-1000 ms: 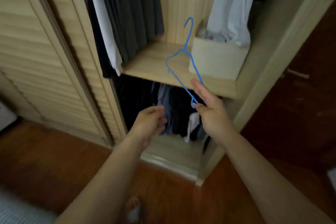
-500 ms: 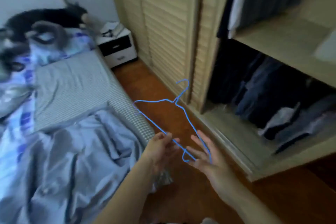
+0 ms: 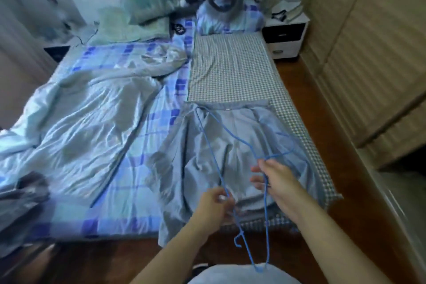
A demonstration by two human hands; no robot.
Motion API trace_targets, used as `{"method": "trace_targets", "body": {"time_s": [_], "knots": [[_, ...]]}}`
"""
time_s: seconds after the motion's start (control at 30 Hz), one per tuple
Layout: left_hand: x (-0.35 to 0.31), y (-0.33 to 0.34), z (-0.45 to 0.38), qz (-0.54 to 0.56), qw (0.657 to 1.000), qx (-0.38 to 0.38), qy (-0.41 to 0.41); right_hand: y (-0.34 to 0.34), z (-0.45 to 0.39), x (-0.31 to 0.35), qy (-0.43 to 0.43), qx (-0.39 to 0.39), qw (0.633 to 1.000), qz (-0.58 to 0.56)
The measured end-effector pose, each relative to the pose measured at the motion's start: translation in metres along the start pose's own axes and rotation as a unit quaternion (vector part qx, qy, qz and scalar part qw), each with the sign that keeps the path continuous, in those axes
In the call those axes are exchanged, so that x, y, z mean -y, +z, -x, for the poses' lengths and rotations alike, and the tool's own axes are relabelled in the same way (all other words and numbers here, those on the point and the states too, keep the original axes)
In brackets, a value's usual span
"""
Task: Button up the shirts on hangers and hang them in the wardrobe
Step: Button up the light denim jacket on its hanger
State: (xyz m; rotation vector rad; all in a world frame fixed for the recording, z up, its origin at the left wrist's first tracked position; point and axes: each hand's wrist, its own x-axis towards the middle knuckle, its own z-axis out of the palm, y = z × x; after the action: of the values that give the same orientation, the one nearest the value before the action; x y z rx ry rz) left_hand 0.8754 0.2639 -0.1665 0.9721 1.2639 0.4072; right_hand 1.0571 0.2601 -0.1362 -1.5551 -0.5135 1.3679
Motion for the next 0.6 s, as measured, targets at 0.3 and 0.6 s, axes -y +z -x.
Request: {"method": "trace_targets", "body": {"time_s": [0.3,0.6], "knots": [[-0.008,-0.104,-0.023,0.003,0.999,-0.034,-0.017,0.069,-0.052,0.027,-0.028,-0.1,0.994,0.014],[0.007,-0.243,-0.058,0.002,0.978,-0.182,-0.107,0.052,-0.154,0.012,-0.036,-0.151,0.974,0.165]]}}
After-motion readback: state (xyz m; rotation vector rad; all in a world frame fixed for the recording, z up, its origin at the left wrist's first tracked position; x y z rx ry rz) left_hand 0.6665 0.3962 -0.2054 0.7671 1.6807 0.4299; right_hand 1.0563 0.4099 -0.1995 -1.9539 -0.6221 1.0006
